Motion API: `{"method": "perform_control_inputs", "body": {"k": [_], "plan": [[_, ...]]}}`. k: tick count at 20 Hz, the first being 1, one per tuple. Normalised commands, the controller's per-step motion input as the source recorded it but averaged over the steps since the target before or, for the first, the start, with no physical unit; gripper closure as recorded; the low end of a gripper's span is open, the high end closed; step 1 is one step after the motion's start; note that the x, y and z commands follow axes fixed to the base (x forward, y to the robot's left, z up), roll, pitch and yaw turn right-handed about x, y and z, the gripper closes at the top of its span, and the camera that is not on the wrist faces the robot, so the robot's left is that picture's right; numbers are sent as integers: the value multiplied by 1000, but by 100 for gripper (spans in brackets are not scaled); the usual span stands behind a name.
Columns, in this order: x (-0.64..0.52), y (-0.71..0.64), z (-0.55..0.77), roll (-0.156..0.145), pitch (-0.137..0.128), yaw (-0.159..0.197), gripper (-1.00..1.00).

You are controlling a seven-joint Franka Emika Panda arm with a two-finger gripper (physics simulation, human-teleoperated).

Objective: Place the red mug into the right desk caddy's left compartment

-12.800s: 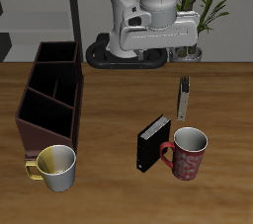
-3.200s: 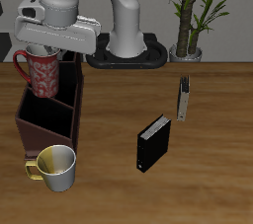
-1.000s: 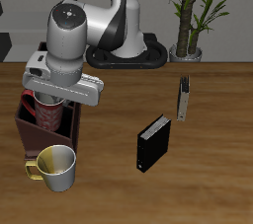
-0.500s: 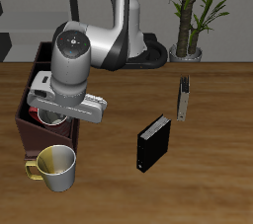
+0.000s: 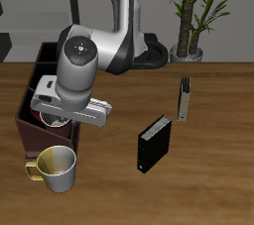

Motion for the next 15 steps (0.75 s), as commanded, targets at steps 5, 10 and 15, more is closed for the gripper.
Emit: {"method": "perform_control_inputs", "body": {"k": [5,10,15], "plan": [[-72,18,203,-17,-33,21,-100],[-104,180,237,20,-22,1,-100],[-217,294,403,33,-59,-16,-100]]}}
